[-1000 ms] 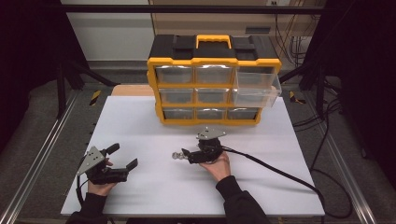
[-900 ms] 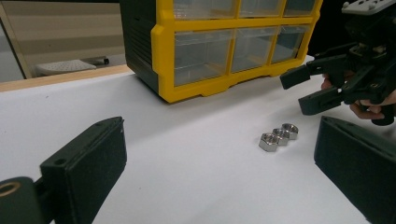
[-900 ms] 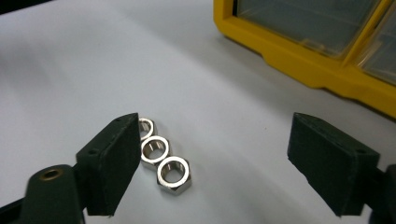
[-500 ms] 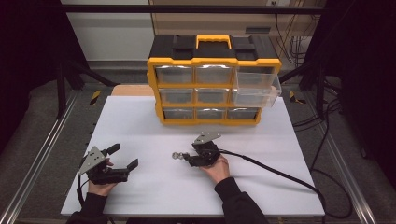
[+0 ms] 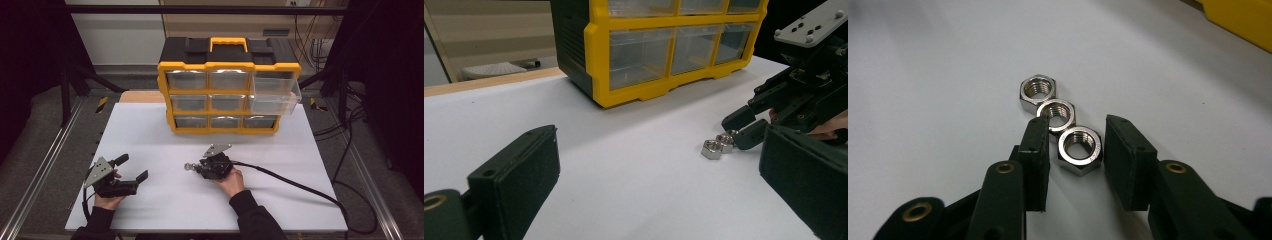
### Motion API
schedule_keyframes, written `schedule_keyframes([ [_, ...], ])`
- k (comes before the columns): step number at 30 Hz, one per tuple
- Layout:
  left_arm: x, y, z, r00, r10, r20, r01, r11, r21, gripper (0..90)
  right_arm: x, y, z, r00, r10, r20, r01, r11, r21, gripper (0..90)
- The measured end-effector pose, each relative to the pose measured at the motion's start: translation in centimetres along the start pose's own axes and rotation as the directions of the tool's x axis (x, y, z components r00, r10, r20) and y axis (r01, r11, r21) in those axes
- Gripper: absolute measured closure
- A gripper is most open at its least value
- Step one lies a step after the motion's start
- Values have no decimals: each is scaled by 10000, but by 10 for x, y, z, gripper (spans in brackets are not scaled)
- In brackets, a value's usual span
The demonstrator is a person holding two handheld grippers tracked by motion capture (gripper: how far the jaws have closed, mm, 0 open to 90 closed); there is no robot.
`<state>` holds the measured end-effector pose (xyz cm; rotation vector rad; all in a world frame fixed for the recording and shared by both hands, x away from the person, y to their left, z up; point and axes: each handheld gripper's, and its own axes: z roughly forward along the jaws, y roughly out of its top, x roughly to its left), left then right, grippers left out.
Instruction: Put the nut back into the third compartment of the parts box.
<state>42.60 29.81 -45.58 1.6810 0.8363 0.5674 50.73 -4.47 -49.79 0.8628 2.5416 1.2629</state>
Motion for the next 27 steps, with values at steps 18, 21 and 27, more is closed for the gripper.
schedule_keyframes([
  [18,0,0,0,10000,28,-30,-28,10000,13,28,-2,1,-2,9999,150,44,-151,9997,189,702],
  [21,0,0,0,10000,35,-38,-35,10000,-1,27,-2,2,-6,9999,92,53,-93,9996,256,702],
  [27,0,0,0,10000,27,-41,-27,10000,11,27,1,9,-19,10000,61,-12,-61,9999,102,702],
])
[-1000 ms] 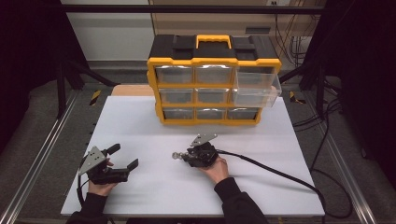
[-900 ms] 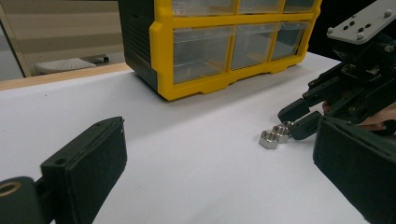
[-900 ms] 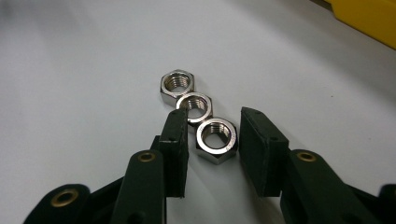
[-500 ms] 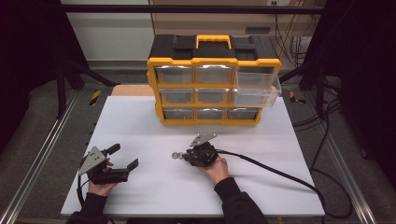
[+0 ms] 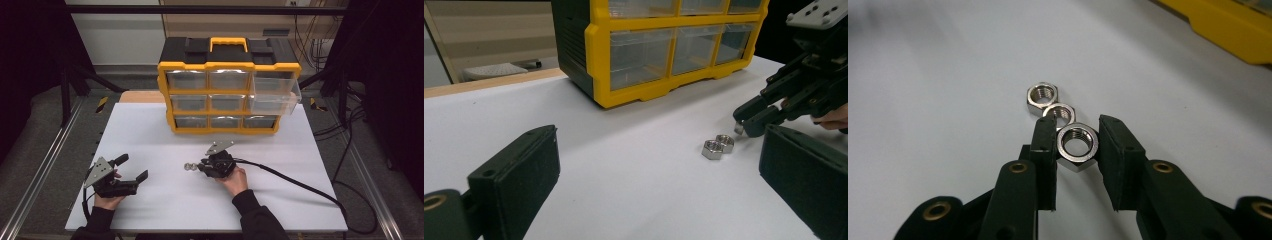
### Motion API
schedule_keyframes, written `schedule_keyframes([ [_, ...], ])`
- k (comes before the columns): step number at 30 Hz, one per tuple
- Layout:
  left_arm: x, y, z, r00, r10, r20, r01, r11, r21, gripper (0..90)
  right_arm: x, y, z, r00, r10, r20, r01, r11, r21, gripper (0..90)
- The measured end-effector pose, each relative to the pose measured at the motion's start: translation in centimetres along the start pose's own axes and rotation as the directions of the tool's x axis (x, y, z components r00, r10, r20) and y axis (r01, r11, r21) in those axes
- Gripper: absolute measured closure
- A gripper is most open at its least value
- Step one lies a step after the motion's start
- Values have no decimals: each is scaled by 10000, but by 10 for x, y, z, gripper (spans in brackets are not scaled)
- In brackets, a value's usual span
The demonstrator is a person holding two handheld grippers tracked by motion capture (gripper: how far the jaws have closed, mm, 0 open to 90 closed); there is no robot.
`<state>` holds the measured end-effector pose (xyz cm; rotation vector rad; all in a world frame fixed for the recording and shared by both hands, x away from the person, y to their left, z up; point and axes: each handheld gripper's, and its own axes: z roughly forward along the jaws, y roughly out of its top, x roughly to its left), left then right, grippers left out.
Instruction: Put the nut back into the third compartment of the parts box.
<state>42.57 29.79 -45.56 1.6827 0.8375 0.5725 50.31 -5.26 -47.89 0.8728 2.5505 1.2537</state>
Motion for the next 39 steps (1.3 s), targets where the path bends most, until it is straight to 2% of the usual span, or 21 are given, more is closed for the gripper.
schedule_keyframes([
  [4,0,0,0,10000,18,7,-18,10000,-12,27,2,5,-11,9997,-235,-12,234,9995,-216,702],
  [8,0,0,0,10000,15,26,-15,10000,-21,27,4,9,-25,9999,-155,-51,152,9987,-495,702],
  [15,0,0,0,10000,21,38,-21,10000,-16,26,7,18,-58,9994,-308,161,323,9936,-1081,702],
  [22,-1,0,0,10000,21,60,-21,10000,-11,26,5,23,-95,9972,-413,628,510,9857,-1607,702],
  [29,-1,0,1,10000,19,85,-19,10000,-1,26,2,28,-127,9954,-383,881,559,9768,-2066,702],
  [33,-1,0,1,10000,24,93,-24,10000,0,26,-2,33,-146,9953,-325,913,544,9673,-2477,703],
  [34,-1,0,1,10000,15,98,-15,10000,-6,26,-2,33,-146,9953,-325,913,544,9673,-2477,703],
  [39,-1,0,1,9999,30,104,-31,10000,27,26,-6,44,-170,9921,-336,1208,659,9592,-2749,702],
])
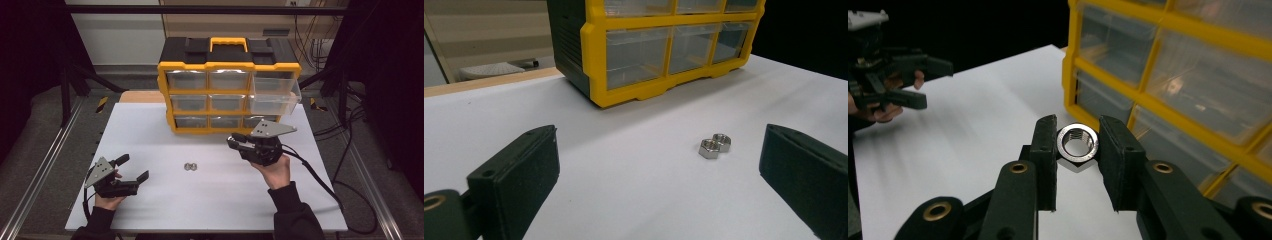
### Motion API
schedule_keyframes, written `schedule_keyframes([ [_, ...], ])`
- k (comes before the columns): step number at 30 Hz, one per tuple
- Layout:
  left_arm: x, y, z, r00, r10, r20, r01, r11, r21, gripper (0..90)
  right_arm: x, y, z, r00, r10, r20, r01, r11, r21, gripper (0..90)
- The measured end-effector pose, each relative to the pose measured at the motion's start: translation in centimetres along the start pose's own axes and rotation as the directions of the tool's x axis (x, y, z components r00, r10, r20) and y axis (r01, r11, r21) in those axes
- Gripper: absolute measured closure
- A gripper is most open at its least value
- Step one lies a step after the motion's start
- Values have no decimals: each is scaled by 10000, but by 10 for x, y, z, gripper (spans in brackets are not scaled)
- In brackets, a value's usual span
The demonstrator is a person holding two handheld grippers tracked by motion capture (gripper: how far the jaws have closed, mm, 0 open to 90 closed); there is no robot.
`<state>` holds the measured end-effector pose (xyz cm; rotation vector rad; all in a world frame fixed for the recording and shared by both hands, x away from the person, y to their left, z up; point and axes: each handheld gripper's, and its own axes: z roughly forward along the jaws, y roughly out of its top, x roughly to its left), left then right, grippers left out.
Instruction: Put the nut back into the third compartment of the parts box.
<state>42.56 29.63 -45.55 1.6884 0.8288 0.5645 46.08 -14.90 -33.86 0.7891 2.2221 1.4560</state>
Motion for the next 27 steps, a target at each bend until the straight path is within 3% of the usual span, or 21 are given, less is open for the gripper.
schedule_keyframes([
  [13,0,0,0,10000,4,-2,-4,10000,2,26,-23,53,-42,9958,9,915,52,9978,-667,702],
  [27,0,0,0,10000,13,14,-13,10000,-8,26,-46,89,-56,9849,226,1716,-58,9952,-978,702],
])
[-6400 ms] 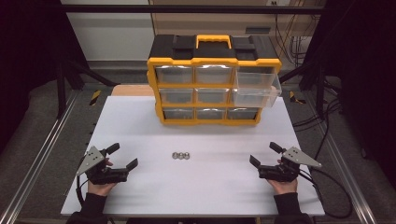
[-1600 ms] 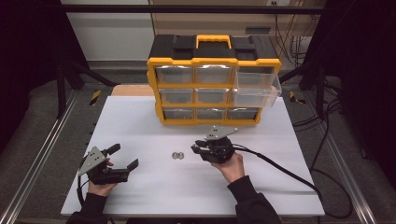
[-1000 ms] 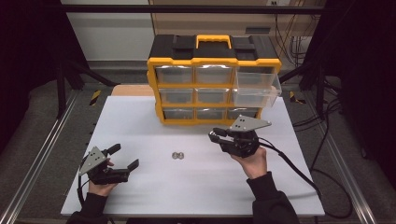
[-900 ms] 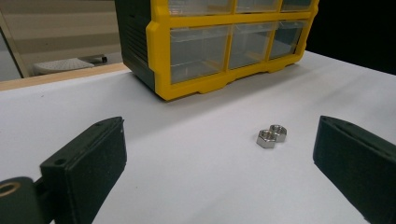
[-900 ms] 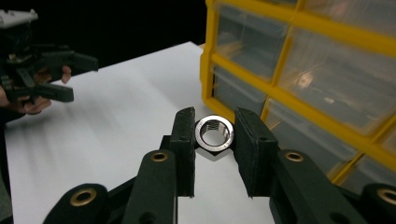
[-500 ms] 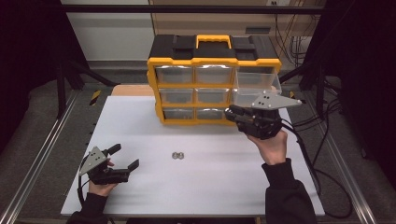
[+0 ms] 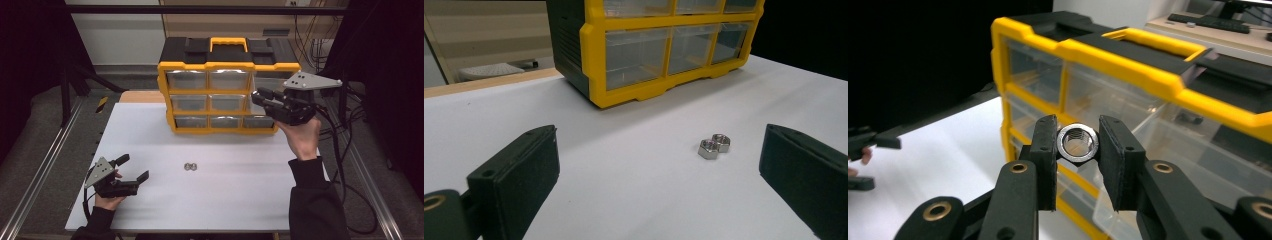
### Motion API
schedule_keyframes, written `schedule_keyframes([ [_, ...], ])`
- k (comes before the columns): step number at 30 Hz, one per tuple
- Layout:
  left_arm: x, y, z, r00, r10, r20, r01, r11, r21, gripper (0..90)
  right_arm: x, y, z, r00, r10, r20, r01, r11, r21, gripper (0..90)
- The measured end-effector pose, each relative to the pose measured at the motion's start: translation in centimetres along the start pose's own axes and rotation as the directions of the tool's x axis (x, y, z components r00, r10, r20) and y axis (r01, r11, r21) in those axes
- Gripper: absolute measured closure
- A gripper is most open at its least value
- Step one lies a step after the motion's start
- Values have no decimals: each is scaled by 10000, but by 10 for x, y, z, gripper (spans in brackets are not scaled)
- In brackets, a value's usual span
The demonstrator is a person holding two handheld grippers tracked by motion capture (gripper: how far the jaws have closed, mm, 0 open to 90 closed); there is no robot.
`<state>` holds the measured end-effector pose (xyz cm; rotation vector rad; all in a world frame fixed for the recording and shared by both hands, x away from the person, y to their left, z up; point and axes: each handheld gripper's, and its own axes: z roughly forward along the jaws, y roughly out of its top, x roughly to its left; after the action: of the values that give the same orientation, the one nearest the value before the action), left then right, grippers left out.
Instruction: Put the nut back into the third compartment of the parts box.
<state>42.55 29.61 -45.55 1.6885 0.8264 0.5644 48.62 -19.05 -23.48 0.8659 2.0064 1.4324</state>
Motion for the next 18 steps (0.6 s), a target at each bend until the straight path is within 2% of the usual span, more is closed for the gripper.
schedule_keyframes([
  [10,0,0,0,10000,1,23,-1,10000,5,26,-22,10,7,9964,383,758,-402,9989,227,702],
  [18,0,0,0,10000,-4,23,4,10000,6,26,-36,9,15,9884,550,1417,-650,9956,673,702],
])
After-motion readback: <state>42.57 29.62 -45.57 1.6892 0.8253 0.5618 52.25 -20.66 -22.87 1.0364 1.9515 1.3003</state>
